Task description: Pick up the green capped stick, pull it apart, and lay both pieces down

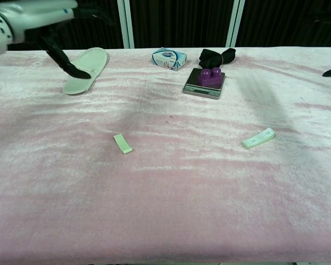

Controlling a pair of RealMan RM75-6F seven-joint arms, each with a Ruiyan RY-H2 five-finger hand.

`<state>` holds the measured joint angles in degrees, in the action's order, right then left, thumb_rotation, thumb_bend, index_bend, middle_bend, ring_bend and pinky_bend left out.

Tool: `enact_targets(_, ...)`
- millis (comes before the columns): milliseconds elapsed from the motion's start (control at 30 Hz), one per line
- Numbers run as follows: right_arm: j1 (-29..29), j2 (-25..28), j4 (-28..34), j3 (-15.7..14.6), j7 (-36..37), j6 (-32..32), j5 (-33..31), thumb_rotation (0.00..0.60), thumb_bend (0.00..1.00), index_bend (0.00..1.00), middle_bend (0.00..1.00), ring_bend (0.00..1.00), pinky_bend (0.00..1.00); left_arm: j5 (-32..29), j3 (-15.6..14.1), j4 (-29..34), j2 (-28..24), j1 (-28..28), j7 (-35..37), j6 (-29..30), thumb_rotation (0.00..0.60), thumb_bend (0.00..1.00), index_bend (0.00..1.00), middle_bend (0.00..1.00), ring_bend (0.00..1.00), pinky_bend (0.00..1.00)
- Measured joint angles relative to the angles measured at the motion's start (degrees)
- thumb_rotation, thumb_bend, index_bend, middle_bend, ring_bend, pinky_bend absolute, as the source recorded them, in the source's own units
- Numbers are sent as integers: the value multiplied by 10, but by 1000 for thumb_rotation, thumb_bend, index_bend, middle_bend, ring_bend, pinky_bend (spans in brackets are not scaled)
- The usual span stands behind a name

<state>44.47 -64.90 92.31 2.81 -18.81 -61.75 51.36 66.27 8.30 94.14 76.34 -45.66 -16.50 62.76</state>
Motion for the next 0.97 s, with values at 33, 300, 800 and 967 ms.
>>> enact_targets(33, -12, 2, -1, -3, 1, -19, 9, 600, 148, 0, 0, 0, 122, 1, -5, 22, -14, 17, -15, 28, 600, 141, 117, 0, 0, 0)
enact_targets(300, -155, 9, -22, -32, 56, -206, 99, 600, 148, 0, 0, 0, 121, 34, -71, 108, -93, 172, -40, 201, 600, 141, 117, 0, 0, 0)
enact_targets(800, -334, -12, -37, -89, 119, -336, 248, 600, 149, 0, 0, 0, 121, 122, -137, 58, -117, 334, 100, 303, 600, 141, 119, 0, 0, 0)
enact_targets(967, -343, -8, -36, -94, 104, -330, 271, 600, 150, 0, 0, 0, 122, 137, -139, 33, -114, 352, 133, 298, 600, 141, 118, 0, 0, 0)
